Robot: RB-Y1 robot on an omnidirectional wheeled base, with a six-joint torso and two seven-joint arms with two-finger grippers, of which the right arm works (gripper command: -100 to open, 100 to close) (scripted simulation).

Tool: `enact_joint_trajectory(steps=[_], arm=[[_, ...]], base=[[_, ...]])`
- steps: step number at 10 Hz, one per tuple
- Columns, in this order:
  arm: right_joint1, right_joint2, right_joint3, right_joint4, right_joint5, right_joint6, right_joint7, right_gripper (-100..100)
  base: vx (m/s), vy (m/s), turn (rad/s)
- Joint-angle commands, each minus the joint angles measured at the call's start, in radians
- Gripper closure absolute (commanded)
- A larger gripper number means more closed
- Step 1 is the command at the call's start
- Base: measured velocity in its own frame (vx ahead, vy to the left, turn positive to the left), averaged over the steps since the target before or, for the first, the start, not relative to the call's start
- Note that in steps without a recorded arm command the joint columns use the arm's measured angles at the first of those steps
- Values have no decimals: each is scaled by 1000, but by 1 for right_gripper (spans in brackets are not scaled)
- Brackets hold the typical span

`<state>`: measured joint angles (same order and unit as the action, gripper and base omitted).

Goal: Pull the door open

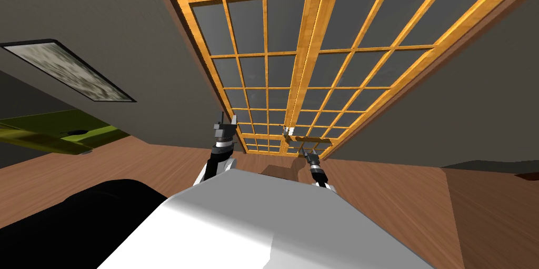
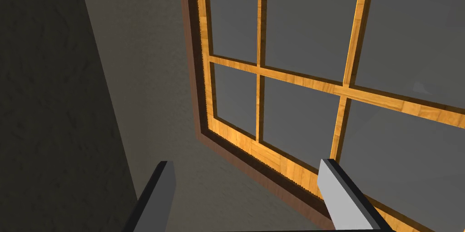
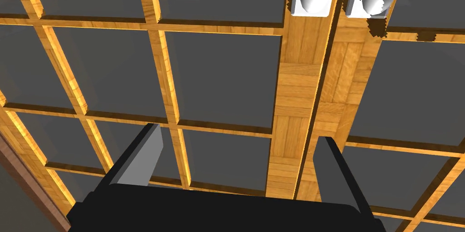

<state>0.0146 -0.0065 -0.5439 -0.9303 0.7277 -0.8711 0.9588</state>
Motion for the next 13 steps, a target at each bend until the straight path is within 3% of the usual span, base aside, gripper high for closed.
enact_joint_trajectory(steps=[1,7,8,9,11,13], arm=[[-16,12,-13,41,20,-14,34,-100],[-68,52,-52,163,81,-54,129,-100],[-69,44,-52,167,70,-56,126,-100],[-52,22,-70,172,65,-53,134,-100],[-48,16,-74,173,62,-52,135,-100],[-22,-20,-108,181,46,-45,147,-100]], base=[[109,21,45],[153,23,32],[91,24,8],[-92,-3,-9],[-123,-19,-4],[-167,-11,19]])
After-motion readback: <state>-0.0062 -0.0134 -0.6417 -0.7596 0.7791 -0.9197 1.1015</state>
